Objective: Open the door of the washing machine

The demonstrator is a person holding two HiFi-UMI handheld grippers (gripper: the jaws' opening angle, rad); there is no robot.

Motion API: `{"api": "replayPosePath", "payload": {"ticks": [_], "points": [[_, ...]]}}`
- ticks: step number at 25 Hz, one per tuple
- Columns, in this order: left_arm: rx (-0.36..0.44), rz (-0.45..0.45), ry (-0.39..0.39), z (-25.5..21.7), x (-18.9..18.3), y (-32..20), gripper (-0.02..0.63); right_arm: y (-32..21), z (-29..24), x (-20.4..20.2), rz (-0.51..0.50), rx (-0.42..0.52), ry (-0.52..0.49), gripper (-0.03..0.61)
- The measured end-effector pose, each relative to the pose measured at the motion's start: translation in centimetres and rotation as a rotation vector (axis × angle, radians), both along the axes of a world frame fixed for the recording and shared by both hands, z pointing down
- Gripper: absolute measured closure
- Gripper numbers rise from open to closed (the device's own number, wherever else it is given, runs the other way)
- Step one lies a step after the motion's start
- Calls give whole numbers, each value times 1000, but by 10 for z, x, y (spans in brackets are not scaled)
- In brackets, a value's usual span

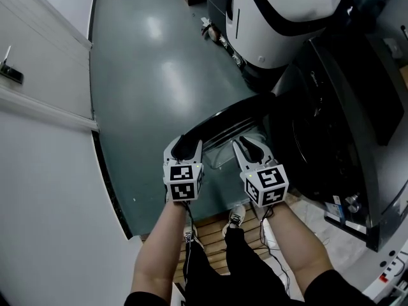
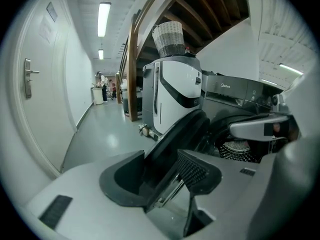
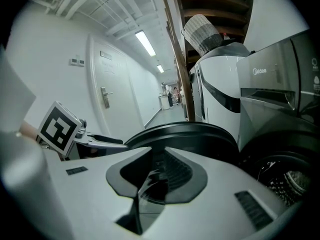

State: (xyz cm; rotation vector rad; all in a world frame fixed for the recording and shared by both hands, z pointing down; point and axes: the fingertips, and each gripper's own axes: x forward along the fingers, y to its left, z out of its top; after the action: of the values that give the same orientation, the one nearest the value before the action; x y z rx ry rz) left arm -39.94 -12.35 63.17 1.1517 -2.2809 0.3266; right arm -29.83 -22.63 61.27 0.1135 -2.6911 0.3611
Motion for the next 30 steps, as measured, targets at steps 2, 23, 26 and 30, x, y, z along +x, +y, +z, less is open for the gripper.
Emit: {"api": "replayPosePath", "payload": {"ticks": [2, 23, 26, 30], "points": [[-3, 12, 9, 2, 4, 0, 393, -1, 0, 2, 5, -1, 0, 492], [197, 324, 46, -122, 108, 45, 595, 43, -99, 80, 183, 69, -94, 561], [227, 416, 22, -154, 139, 65, 595, 65, -131, 112, 250, 92, -129, 561], [255, 554, -27, -189, 175, 89, 595, 94, -175, 160, 358, 147, -170, 561]]}}
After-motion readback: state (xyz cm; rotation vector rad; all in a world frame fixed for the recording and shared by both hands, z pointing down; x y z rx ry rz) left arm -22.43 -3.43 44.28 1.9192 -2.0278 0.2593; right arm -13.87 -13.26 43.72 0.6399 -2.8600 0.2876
